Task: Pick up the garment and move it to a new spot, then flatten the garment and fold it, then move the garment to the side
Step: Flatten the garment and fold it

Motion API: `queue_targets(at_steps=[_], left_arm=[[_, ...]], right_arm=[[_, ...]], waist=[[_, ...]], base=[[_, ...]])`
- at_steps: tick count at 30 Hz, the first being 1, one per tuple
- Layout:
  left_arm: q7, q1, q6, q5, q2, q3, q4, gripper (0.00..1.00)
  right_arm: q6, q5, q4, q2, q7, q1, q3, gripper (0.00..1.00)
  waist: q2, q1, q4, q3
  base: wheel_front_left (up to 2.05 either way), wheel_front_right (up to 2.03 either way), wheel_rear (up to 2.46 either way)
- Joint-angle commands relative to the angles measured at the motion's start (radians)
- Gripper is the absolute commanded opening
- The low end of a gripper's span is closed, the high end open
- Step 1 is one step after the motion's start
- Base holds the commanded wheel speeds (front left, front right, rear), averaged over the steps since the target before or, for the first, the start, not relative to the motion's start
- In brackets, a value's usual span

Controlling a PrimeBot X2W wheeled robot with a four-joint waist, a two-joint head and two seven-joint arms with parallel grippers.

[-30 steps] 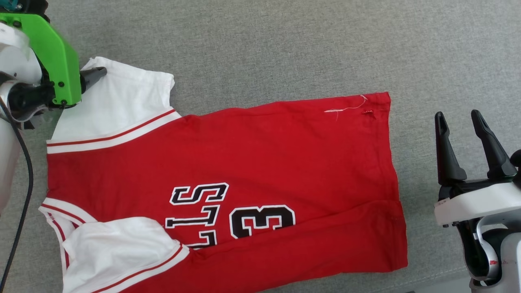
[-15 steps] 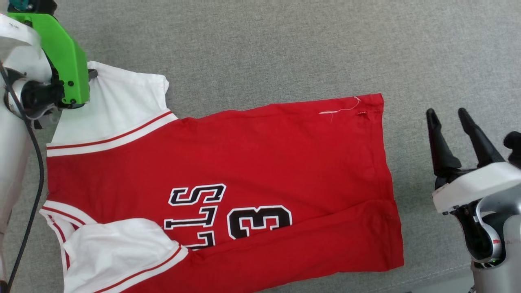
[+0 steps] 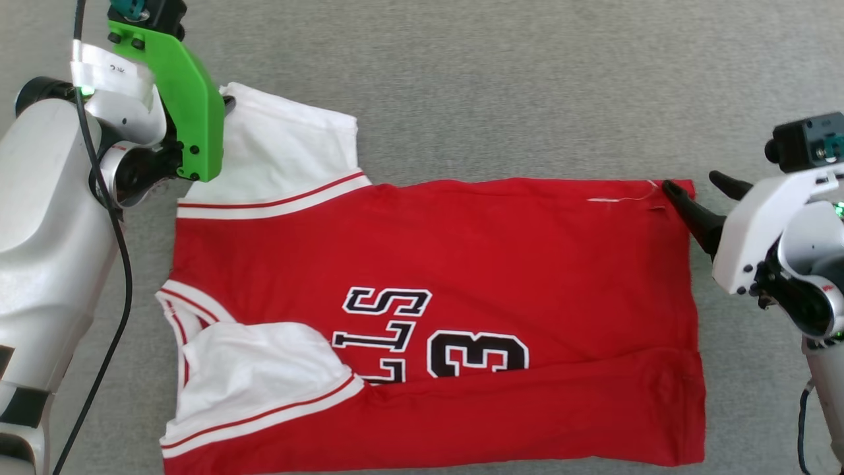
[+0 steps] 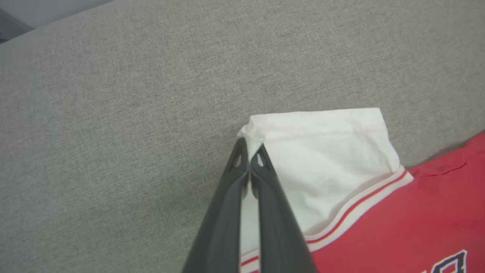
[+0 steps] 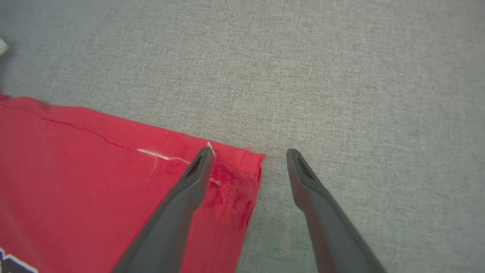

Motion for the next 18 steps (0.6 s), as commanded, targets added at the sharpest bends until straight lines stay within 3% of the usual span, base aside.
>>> queue_targets(at_steps=[1, 6, 11, 13, 14, 18], left_arm=[[-0.010, 0.018, 0.008, 0.000, 0.005, 0.008, -0.022, 0.00], [-0.024, 0.045, 0.023, -0.003, 0.014, 0.012, -0.103, 0.00], [-0.035, 0.076, 0.036, -0.005, 0.029, 0.016, -0.163, 0.00], [-0.038, 0.088, 0.042, -0.007, 0.035, 0.018, -0.179, 0.00], [-0.040, 0.094, 0.044, -0.010, 0.037, 0.020, -0.186, 0.00], [-0.058, 0.115, 0.050, -0.012, 0.050, 0.028, -0.203, 0.00]], right_arm=[[0.000, 0.006, 0.015, -0.014, 0.022, -0.037, 0.021, 1.00], [0.000, 0.022, 0.122, -0.035, 0.122, -0.085, 0.087, 1.00], [0.000, 0.048, 0.213, -0.036, 0.309, -0.063, 0.141, 1.00], [0.000, 0.059, 0.223, -0.030, 0.356, -0.054, 0.146, 0.21], [0.000, 0.064, 0.223, -0.027, 0.370, -0.052, 0.146, 0.00], [0.000, 0.066, 0.203, -0.024, 0.368, -0.070, 0.128, 0.00]], waist=[[0.0000, 0.0000, 0.046, 0.006], [0.0000, 0.0000, 0.076, 0.026], [0.0000, 0.0000, 0.094, 0.030], [0.0000, 0.0000, 0.098, 0.027], [0.0000, 0.0000, 0.099, 0.025], [0.0000, 0.0000, 0.099, 0.004]], base=[[0.00, 0.00, 0.00], [0.00, 0.00, 0.00], [0.00, 0.00, 0.00], [0.00, 0.00, 0.00], [0.00, 0.00, 0.00], [0.00, 0.00, 0.00]])
